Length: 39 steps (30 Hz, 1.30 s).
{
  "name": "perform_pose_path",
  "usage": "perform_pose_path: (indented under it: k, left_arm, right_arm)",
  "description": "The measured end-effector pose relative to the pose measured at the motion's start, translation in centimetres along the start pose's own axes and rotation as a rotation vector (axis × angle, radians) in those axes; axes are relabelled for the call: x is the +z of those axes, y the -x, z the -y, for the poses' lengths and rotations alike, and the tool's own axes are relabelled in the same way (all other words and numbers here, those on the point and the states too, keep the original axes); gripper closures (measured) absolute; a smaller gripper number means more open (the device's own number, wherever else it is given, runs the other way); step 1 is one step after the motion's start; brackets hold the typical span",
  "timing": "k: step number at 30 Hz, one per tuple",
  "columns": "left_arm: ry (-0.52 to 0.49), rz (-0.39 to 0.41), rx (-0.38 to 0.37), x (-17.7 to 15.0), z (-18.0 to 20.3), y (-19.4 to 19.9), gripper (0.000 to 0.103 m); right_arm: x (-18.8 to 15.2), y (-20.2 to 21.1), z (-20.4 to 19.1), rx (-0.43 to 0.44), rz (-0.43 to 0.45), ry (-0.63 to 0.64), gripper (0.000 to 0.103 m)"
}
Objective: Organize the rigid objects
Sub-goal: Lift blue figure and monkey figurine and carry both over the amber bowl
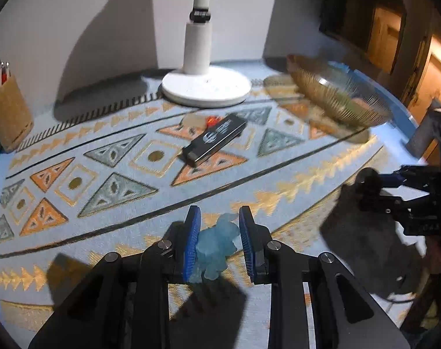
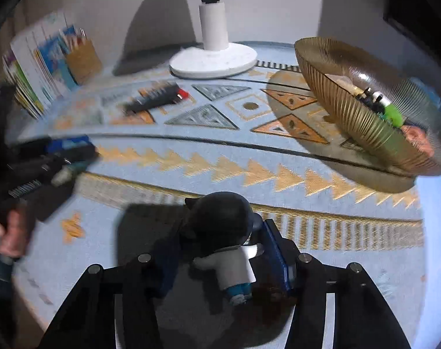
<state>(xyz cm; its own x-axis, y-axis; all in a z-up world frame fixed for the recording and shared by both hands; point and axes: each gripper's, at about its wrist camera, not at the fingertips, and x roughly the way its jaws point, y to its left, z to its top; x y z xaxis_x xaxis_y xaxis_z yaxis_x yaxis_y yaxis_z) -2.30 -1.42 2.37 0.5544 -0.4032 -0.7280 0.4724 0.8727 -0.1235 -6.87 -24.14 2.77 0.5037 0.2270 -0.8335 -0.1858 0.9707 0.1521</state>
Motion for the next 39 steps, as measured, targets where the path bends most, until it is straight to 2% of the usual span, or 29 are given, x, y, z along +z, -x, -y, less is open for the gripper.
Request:
perform_pose_path:
  k: [2, 4, 8, 10, 11, 12, 13, 15, 17, 21, 24, 25, 26, 27, 28, 29, 34, 39]
  left_arm:
    - [0.012, 0.030, -0.024, 0.3, 0.6, 1.0, 0.079]
    - [-0.004, 0.061, -0.029, 0.9, 1.7, 1.9, 0.079]
    - [-0.050, 0.115, -0.066, 3.5, 4.4, 3.3, 0.079]
    - [-0.073, 0.119, -0.076, 4.4, 5.6, 3.3, 0.079]
    - [-0.076, 0.119, -0.077, 4.5, 5.9, 3.2, 0.079]
    - [-0.078, 0.117, -0.079, 4.6, 6.2, 2.9, 0.079]
    - [-0.075, 0.113, -0.081, 4.6, 6.4, 2.7, 0.079]
    - [-0.063, 0.096, -0.091, 4.5, 6.6, 2.1, 0.079]
    - [-0.064, 0.073, -0.096, 4.1, 6.9, 1.4, 0.079]
    - [-0.088, 0.051, -0.108, 3.5, 7.6, 0.8, 0.079]
    - [-0.093, 0.040, -0.116, 3.3, 7.9, 0.3, 0.079]
    - [-0.093, 0.035, -0.115, 3.3, 8.0, 0.1, 0.079]
    - [-0.094, 0.031, -0.114, 3.2, 8.1, 0.0, 0.079]
    - [-0.093, 0.031, -0.107, 3.2, 8.4, -0.1, 0.079]
    - [-0.095, 0.036, -0.093, 3.2, 8.6, -0.1, 0.079]
    - [-0.099, 0.037, -0.082, 3.2, 8.8, -0.1, 0.079]
    - [-0.125, 0.055, -0.025, 4.2, 10.1, 0.6, 0.079]
    - [-0.151, 0.117, -0.020, 6.2, 11.5, 2.0, 0.079]
  right_arm:
    - [0.2, 0.9, 0.4, 0.010, 0.025, -0.020, 0.053]
    - [0.5, 2.5, 1.0, 0.001, 0.065, -0.031, 0.066]
    - [1.6, 6.8, 3.2, -0.002, 0.183, -0.069, 0.069]
    - [2.2, 7.6, 4.5, 0.031, 0.173, -0.063, 0.068]
    - [2.2, 7.5, 4.9, 0.049, 0.149, -0.068, 0.066]
    - [2.0, 7.0, 5.5, 0.054, 0.118, -0.083, 0.052]
    - [1.8, 6.5, 5.8, 0.061, 0.099, -0.093, 0.030]
    - [0.6, 5.3, 6.1, 0.077, 0.080, -0.128, 0.015]
    - [-0.3, 4.0, 5.9, 0.128, 0.044, -0.140, 0.015]
    - [-2.5, 2.3, 4.8, 0.143, -0.016, -0.122, 0.015]
    - [-3.5, 1.8, 3.5, 0.093, -0.022, -0.062, 0.015]
    - [-3.6, 1.6, 2.8, 0.055, -0.018, -0.031, 0.018]
    - [-3.5, 1.4, 2.2, 0.018, -0.016, -0.010, 0.026]
    - [-3.4, 1.2, 1.9, -0.014, -0.012, 0.006, 0.044]
    - [-3.1, 1.0, 1.3, -0.068, -0.010, 0.037, 0.056]
    - [-2.9, 0.7, 0.8, -0.095, -0.012, 0.062, 0.060]
    - [-1.9, 1.3, 1.3, -0.048, 0.017, 0.024, 0.061]
    - [0.2, 5.4, 3.3, -0.067, 0.126, -0.028, 0.061]
